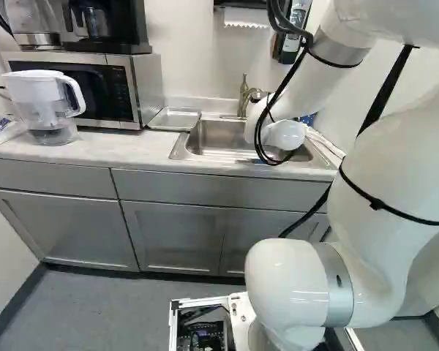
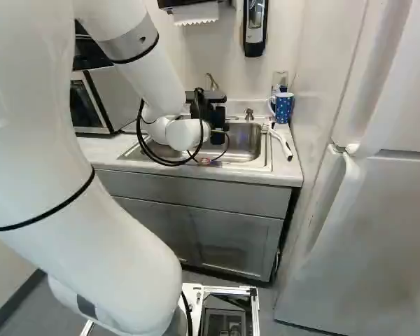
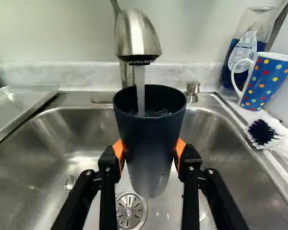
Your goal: Rinse the cup and place it in the tray
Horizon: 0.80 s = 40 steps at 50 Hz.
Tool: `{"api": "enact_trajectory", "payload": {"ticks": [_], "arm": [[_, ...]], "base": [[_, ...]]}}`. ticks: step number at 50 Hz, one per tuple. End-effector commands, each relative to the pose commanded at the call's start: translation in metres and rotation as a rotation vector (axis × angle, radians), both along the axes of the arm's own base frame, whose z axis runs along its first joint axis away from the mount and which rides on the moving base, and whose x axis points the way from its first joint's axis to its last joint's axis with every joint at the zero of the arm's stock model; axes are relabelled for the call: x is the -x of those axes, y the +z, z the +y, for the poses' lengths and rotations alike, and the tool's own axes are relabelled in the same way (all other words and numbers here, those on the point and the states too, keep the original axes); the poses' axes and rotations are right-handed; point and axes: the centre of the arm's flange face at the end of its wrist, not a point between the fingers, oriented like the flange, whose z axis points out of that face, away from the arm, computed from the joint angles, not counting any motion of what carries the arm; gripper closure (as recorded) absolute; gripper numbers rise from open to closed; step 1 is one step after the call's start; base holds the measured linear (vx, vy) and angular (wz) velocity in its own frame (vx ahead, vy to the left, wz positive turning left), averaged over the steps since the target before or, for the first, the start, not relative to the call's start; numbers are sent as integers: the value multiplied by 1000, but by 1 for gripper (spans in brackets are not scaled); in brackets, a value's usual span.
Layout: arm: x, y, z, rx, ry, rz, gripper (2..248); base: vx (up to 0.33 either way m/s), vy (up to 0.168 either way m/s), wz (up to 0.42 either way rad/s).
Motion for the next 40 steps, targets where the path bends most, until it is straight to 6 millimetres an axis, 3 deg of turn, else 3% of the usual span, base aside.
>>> {"api": "enact_trajectory", "payload": {"ticks": [23, 40], "arm": [[-12, 0, 12, 0, 32, 0, 128], [-17, 0, 34, 0, 80, 0, 128]], "base": [[0, 0, 0], [0, 0, 0]]}}
